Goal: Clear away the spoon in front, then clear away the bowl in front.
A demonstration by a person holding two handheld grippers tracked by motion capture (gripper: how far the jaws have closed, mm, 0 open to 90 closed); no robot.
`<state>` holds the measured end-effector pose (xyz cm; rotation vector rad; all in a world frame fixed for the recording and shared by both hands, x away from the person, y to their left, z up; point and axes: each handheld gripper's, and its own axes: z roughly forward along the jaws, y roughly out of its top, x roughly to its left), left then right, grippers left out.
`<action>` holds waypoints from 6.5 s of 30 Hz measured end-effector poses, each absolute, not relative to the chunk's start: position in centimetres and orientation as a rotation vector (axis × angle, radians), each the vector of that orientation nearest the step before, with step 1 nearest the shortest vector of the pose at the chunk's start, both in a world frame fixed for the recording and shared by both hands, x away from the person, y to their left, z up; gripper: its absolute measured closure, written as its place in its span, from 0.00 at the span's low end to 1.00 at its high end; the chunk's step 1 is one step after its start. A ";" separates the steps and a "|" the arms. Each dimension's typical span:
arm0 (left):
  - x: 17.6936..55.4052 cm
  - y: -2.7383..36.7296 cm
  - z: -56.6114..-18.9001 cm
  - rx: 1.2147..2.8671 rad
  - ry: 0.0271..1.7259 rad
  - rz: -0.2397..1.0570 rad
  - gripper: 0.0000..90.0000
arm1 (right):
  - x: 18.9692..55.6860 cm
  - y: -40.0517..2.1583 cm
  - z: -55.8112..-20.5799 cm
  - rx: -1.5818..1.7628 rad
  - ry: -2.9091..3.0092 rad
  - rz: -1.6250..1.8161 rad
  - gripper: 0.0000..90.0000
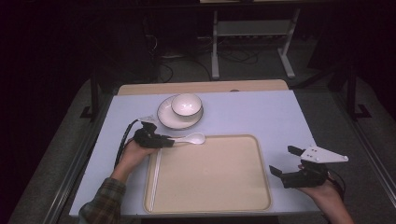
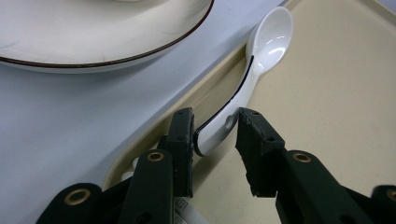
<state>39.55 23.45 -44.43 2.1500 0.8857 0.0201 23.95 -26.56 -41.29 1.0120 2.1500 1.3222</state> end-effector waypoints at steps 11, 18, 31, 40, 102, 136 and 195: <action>39.5 23.8 -43.9 2.124 0.909 0.068 0.72 | 23.9 -26.6 -41.3 1.009 2.148 1.325 0.02; 39.5 22.1 -42.8 2.103 0.904 0.101 0.82 | 24.0 -26.5 -41.3 1.012 2.148 1.323 0.02; 40.8 16.9 -42.2 2.121 0.801 0.109 0.99 | 24.0 -26.6 -41.2 1.014 2.147 1.326 0.02; 41.8 14.3 -42.9 2.163 0.769 0.145 0.99 | 23.9 -26.6 -41.3 1.015 2.148 1.327 0.02; 33.4 18.8 -44.1 2.322 0.718 0.007 1.00 | 23.7 -26.8 -41.1 1.019 2.133 1.332 0.02; 33.4 22.0 -41.9 2.203 0.771 0.122 0.70 | 23.8 -26.6 -41.2 1.019 2.141 1.322 0.02; 51.1 20.9 -35.8 2.209 1.172 0.195 0.38 | 24.0 -26.8 -41.2 1.025 2.136 1.335 0.02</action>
